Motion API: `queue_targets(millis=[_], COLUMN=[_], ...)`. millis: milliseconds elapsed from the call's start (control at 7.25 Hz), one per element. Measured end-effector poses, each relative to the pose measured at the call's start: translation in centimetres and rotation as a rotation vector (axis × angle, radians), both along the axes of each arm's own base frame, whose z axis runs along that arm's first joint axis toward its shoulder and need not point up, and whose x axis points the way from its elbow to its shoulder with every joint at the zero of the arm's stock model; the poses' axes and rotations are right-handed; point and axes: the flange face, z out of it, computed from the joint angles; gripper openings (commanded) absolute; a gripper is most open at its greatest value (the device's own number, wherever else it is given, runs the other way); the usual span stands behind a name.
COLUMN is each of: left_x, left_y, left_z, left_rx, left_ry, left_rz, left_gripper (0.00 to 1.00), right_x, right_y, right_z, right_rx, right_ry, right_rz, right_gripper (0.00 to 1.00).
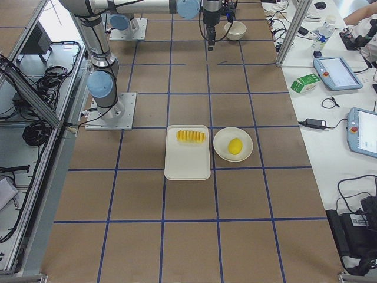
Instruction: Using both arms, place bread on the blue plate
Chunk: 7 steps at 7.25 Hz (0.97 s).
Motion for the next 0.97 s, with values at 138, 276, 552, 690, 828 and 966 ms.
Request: queue_targets(millis=[138,276,552,690,828,966], left_x=[0.0,0.0,0.0,0.0,0.0,-0.1], left_y=[0.0,0.1,0.2,0.1,0.2,0.2], left_z=[0.0,0.0,0.0,0.0,0.1,0.2], left_rx=[-0.002,-0.002,-0.002,-0.002,-0.003,-0.005], left_ry=[-0.001,-0.002,-0.003,-0.003,-0.003,-0.003], left_rz=[0.000,0.000,0.000,0.000,-0.001,-0.002], left_gripper=[1.00,1.00,1.00,1.00,1.00,1.00], right_x=[-1.1,-1.8,-2.5,-2.7,-2.9,-3.1], right_y=[-0.1,-0.1,-0.1,-0.1,-0.1,-0.1], right_z=[-0.8,-1.4,-1.9,-2.2,-2.5,-2.8], right_rx=[0.014,0.024,0.033,0.039,0.045,0.050], right_ry=[0.005,0.004,0.002,0.002,0.003,0.004], right_rz=[0.013,0.016,0.021,0.024,0.025,0.024], right_gripper=[1.00,1.00,1.00,1.00,1.00,1.00])
